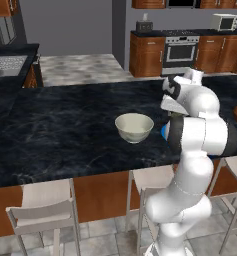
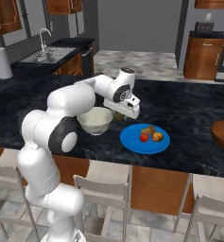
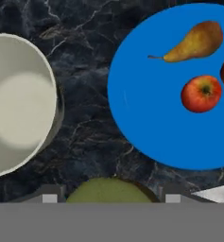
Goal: Take the fruits from the plate on the dining counter and place two fruits in each bowl.
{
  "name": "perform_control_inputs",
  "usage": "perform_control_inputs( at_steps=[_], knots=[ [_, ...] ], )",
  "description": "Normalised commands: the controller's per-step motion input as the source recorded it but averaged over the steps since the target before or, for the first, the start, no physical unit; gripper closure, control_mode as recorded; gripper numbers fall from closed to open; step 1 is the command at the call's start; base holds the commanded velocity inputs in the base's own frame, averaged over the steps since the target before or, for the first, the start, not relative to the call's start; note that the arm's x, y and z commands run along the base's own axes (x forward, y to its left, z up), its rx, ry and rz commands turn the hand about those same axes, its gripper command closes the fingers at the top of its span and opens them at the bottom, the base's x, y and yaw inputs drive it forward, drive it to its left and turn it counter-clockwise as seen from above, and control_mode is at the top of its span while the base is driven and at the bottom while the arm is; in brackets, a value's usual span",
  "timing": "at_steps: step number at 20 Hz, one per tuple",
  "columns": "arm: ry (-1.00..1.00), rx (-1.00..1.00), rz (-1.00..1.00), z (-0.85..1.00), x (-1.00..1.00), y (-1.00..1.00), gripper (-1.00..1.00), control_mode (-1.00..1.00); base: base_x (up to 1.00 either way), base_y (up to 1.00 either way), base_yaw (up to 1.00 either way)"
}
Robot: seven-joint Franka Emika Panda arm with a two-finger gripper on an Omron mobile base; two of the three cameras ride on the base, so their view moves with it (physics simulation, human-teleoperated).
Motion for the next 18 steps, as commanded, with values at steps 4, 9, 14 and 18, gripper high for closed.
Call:
perform_control_inputs(
  at_steps=[4, 9, 14, 18],
  knots=[
    [-0.17, 0.0, 0.11, 0.52, 0.05, 1.0, 1.0, -1.0, 0.0, 0.0, 0.0],
    [-0.1, 0.0, 0.19, 0.07, 0.42, 1.0, 1.0, -1.0, 0.0, 0.0, 0.0],
    [0.0, -0.01, 0.22, 0.0, 0.96, 0.69, 1.0, -1.0, 0.0, 0.0, 0.0],
    [0.15, -0.08, 0.1, 0.0, 0.45, 0.23, 1.0, -1.0, 0.0, 0.0, 0.0]
  ],
)
